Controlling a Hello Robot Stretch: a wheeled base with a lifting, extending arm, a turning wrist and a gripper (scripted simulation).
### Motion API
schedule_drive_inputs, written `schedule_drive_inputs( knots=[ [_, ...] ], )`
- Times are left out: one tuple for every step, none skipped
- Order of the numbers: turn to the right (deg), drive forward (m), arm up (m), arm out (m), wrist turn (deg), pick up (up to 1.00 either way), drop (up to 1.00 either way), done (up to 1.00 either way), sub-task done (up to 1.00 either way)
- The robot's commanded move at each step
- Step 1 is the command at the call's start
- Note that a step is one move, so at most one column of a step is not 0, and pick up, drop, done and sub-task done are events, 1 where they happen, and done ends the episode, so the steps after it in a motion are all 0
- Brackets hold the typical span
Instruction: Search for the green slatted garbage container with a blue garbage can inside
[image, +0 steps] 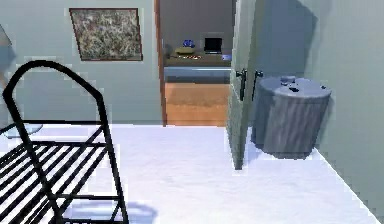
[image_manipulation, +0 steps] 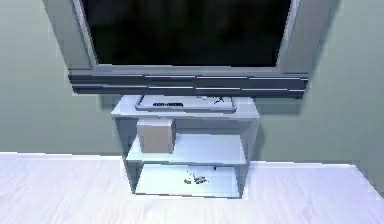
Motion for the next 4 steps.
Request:
schedule_drive_inputs(
  knots=[
    [0.0, 1.0, 0.0, 0.0, 0.0, 0.0, 0.0, 0.0, 0.0],
    [0.0, 0.3, 0.0, 0.0, 0.0, 0.0, 0.0, 0.0, 0.0],
    [-24.0, 0.0, 0.0, 0.0, 0.0, 0.0, 0.0, 0.0, 0.0],
    [0.0, 0.35, 0.0, 0.0, 0.0, 0.0, 0.0, 0.0, 0.0]
  ],
)
